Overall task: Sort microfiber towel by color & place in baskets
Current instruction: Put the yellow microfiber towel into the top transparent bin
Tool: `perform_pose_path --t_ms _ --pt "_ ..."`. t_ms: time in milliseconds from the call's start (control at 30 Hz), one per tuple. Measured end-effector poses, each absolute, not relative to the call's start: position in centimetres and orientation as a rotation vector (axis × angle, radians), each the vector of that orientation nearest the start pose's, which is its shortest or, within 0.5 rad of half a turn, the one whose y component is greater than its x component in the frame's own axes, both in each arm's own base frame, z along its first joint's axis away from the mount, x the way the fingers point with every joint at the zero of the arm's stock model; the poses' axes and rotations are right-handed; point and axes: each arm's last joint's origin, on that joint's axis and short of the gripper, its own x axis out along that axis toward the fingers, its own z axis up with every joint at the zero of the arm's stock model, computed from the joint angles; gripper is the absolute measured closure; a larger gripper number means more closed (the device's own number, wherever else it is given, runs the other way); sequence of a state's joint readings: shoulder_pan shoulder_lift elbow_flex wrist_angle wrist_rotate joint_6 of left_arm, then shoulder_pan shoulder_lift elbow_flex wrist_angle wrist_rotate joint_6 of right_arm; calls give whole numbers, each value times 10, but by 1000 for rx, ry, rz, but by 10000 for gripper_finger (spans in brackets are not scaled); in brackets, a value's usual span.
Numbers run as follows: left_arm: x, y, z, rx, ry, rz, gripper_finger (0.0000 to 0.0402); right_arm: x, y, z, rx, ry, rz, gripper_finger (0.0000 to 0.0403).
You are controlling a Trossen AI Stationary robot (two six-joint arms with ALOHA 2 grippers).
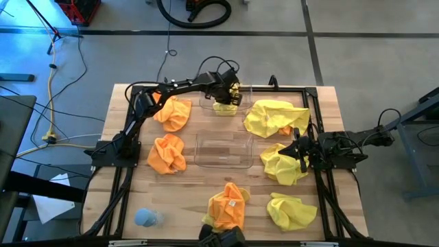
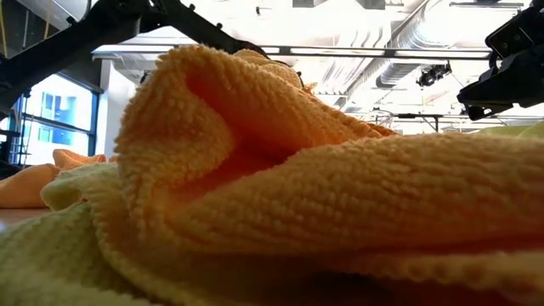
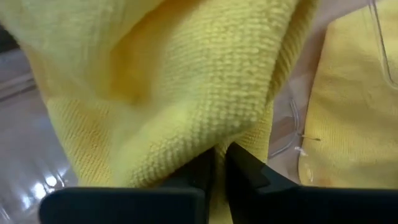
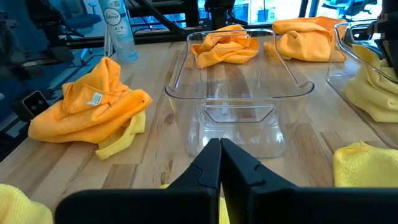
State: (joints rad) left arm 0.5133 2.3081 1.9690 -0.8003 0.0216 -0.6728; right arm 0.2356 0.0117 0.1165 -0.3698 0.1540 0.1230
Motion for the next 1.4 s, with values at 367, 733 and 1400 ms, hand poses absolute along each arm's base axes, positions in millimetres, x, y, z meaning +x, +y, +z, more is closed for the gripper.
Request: perform_pose_path --t_ms 367,733,1400 --pt "428 240 193 -865 930 786 296 85 16 167 70 265 65 402" --pt "440 226 251 -731 843 884 296 85 16 167 70 265 65 402" --pt "450 249 179 -909 932 958 296 85 16 167 70 265 65 402"
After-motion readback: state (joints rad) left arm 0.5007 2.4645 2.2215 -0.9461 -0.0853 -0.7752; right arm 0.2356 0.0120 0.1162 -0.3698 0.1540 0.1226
